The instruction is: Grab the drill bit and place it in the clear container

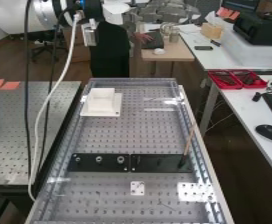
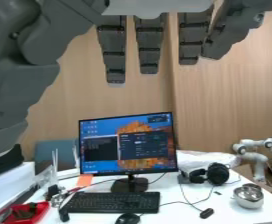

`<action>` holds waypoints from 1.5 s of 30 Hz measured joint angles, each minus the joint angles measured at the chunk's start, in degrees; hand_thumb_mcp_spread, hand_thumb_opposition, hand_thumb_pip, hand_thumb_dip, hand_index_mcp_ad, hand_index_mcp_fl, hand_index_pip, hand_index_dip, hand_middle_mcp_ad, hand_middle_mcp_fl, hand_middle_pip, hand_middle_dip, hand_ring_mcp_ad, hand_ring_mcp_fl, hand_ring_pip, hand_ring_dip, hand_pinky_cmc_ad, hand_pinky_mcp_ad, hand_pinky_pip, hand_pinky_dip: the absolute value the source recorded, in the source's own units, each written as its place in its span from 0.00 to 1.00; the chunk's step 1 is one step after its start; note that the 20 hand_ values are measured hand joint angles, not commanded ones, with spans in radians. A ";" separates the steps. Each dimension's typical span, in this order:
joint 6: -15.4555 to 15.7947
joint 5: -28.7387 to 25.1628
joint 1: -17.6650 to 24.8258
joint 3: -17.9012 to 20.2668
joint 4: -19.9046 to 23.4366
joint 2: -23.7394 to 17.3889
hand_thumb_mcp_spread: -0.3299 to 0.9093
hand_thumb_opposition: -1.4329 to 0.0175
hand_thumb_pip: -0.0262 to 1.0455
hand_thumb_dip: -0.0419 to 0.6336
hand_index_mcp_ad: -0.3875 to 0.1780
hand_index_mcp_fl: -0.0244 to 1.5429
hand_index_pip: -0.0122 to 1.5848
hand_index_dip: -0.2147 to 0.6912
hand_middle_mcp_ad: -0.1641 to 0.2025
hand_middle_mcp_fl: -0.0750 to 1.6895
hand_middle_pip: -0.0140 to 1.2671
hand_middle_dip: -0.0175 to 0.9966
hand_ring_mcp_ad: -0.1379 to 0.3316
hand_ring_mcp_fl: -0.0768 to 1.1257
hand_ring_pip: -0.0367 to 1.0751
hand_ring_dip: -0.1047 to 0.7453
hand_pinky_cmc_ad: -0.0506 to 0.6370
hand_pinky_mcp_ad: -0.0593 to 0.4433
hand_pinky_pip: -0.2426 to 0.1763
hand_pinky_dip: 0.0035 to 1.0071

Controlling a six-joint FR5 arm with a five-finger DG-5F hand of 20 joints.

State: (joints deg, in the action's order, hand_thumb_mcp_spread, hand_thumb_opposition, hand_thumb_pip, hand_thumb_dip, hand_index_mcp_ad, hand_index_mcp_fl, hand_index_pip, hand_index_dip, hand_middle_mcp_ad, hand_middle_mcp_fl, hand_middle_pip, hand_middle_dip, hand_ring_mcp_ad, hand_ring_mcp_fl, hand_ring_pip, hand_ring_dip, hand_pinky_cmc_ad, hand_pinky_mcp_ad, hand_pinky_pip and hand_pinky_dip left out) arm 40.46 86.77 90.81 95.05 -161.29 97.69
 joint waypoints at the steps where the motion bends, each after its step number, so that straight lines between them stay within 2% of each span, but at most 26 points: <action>1: 0.00 -0.17 -0.01 -0.02 0.02 0.03 0.50 0.53 0.27 0.17 0.55 0.21 0.03 0.70 0.65 0.10 0.11 0.22 0.75 0.09 0.12 0.19 0.41 0.46 0.31 0.18; 3: -0.04 -0.14 -0.04 -0.05 0.04 0.03 0.50 0.53 0.27 0.17 0.56 0.21 0.03 0.70 0.68 0.10 0.11 0.22 0.75 0.09 0.12 0.19 0.41 0.46 0.30 0.18; 33: 0.31 0.23 0.00 0.26 0.18 -0.54 0.50 0.53 0.27 0.17 0.58 0.22 0.03 0.69 0.68 0.10 0.11 0.22 0.77 0.09 0.12 0.19 0.41 0.45 0.30 0.18; 36: 0.47 0.11 0.06 0.37 0.26 -0.72 0.50 0.53 0.27 0.17 0.55 0.22 0.03 0.70 0.66 0.10 0.11 0.22 0.78 0.09 0.12 0.19 0.41 0.45 0.30 0.18; 37: 0.53 -0.28 0.06 0.41 0.27 -0.80 0.50 0.53 0.27 0.17 0.59 0.22 0.03 0.70 0.69 0.10 0.11 0.22 0.78 0.09 0.12 0.19 0.41 0.45 0.30 0.18; 45: 0.91 0.44 -0.12 0.44 0.23 -1.17 0.50 0.52 0.27 0.17 0.59 0.22 0.03 0.70 0.69 0.10 0.11 0.22 0.78 0.09 0.12 0.19 0.41 0.45 0.30 0.18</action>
State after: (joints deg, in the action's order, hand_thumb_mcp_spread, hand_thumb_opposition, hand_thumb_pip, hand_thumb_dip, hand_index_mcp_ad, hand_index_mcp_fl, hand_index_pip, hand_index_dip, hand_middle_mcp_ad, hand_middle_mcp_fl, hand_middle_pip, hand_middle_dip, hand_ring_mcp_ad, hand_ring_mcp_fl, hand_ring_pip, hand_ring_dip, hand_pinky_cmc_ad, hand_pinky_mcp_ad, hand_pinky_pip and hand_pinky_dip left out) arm 41.37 87.21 90.68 95.49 -161.05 96.52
